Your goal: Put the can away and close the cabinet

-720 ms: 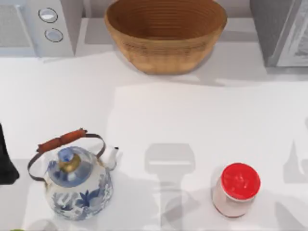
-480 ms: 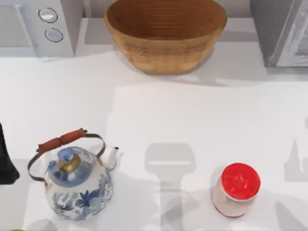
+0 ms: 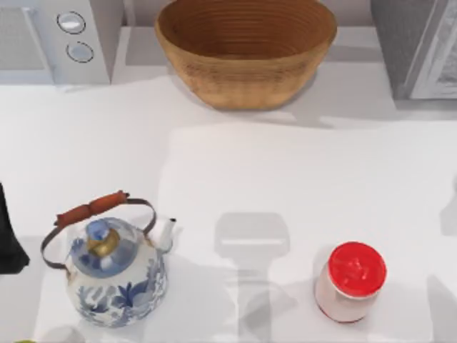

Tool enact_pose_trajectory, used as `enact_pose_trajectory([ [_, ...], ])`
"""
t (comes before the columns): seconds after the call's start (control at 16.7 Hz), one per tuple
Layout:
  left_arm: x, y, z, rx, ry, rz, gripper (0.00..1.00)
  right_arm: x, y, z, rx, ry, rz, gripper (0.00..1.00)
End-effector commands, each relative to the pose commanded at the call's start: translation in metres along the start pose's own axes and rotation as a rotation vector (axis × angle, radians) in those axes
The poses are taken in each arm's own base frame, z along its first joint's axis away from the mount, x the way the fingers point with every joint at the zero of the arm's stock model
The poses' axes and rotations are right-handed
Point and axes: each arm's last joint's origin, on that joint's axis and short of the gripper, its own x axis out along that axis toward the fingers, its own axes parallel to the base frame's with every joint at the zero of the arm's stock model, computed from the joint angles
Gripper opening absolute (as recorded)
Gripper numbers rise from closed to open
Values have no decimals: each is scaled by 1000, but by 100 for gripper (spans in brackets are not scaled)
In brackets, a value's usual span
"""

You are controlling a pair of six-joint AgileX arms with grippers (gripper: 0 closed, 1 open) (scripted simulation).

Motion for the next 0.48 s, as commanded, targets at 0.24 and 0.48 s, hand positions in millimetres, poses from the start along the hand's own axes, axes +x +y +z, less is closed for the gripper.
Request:
enact_pose_trajectory([
  [0.24, 0, 0, 0, 0, 0, 0, 100, 35, -21, -24, -2, 94, -15, 100],
  [0.48, 0, 0, 0, 0, 0, 0, 100, 61, -32, -66, 25, 215, 10, 100],
])
